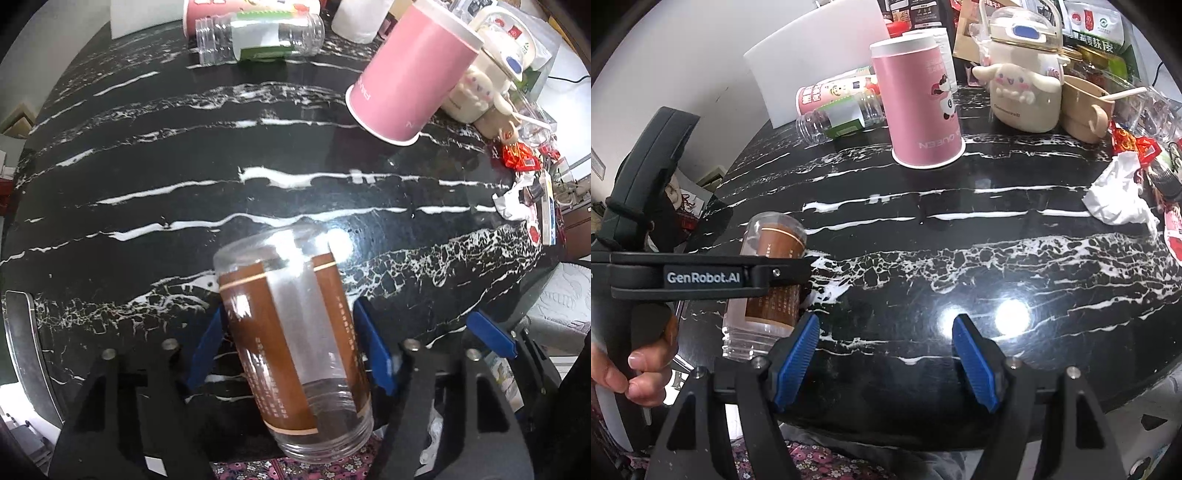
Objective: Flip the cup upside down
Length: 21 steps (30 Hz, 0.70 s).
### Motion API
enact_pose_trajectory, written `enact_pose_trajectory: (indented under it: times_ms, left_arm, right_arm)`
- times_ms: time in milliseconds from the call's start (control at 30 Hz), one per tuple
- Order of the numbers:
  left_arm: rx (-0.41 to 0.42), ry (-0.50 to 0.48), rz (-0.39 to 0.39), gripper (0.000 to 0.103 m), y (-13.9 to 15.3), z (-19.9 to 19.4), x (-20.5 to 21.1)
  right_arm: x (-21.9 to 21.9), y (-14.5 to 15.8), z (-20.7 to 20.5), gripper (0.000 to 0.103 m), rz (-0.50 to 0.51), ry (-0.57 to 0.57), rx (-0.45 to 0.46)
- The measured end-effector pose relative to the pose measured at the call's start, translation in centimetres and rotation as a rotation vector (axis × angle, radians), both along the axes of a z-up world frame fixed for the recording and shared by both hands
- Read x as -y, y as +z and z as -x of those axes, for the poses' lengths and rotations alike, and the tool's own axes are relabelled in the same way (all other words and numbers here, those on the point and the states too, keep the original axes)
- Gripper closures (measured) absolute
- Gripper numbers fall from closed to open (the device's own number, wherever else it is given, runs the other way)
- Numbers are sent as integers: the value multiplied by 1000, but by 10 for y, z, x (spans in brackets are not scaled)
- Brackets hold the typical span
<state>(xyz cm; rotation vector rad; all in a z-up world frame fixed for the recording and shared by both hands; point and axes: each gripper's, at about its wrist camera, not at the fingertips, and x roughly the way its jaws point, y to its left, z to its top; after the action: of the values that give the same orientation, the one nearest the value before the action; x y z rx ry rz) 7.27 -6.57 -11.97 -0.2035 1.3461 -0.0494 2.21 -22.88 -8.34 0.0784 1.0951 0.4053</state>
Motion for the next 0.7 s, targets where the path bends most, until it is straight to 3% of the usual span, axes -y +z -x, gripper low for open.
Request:
enact_pose_trajectory:
  times_ms: [400, 700]
  left_arm:
    - [37, -15, 84, 41, -1, 2, -1]
    - [123, -42, 80, 42, 27, 12, -1]
  right_arm:
    - [4, -2, 1, 28, -17, -15, -7]
    - [4, -4, 2, 28, -36, -14, -24]
